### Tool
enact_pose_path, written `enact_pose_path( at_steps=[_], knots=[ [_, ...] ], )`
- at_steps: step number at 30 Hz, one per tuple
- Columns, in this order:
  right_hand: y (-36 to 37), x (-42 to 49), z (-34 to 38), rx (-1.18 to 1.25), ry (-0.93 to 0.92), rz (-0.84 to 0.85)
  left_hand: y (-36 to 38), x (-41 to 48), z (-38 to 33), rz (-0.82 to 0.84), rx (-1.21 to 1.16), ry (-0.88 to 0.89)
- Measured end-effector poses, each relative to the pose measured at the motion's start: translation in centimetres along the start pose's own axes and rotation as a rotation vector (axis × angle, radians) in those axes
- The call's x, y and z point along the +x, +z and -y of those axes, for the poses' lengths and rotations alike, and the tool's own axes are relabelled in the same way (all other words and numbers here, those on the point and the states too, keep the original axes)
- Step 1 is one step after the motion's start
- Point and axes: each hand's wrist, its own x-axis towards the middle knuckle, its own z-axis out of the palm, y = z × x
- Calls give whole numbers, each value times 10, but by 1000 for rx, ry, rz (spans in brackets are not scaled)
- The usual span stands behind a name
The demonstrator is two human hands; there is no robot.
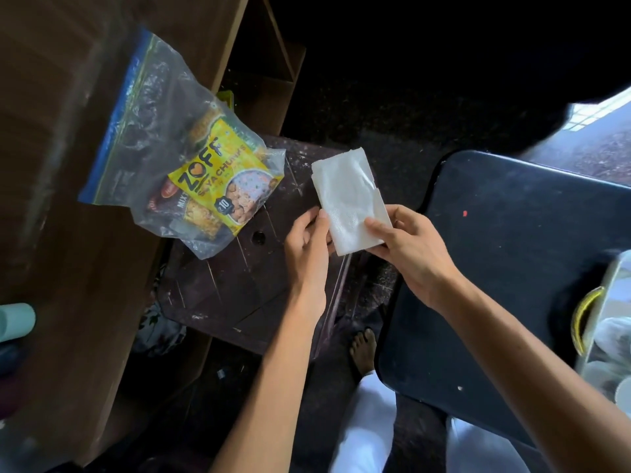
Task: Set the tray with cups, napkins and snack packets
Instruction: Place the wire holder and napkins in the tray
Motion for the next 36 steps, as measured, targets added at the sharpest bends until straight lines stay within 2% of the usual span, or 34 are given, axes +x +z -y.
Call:
enact_pose_path(
  at_steps=[5, 10, 14, 19, 24, 31, 36],
  knots=[
    [-39, -38, -11, 46, 31, 42, 20, -16, 5, 84, 37, 51],
    [-83, -77, -19, -85, -2, -11, 46, -48, 16, 207, 125, 57],
    [-121, -102, -18, -25, -76, -50, 72, -83, 29, 340, 186, 48],
    [-170, -129, -22, -7, -159, -186, 110, -128, 49, 464, 251, 43],
    [-220, -160, -36, 39, -134, -348, 147, -160, 63, 571, 317, 38],
    [-289, -203, -46, 86, -107, -433, 194, -201, 87, 767, 458, 114],
    [-331, -230, -50, 150, -172, -402, 229, -230, 107, 766, 484, 72]
  ],
)
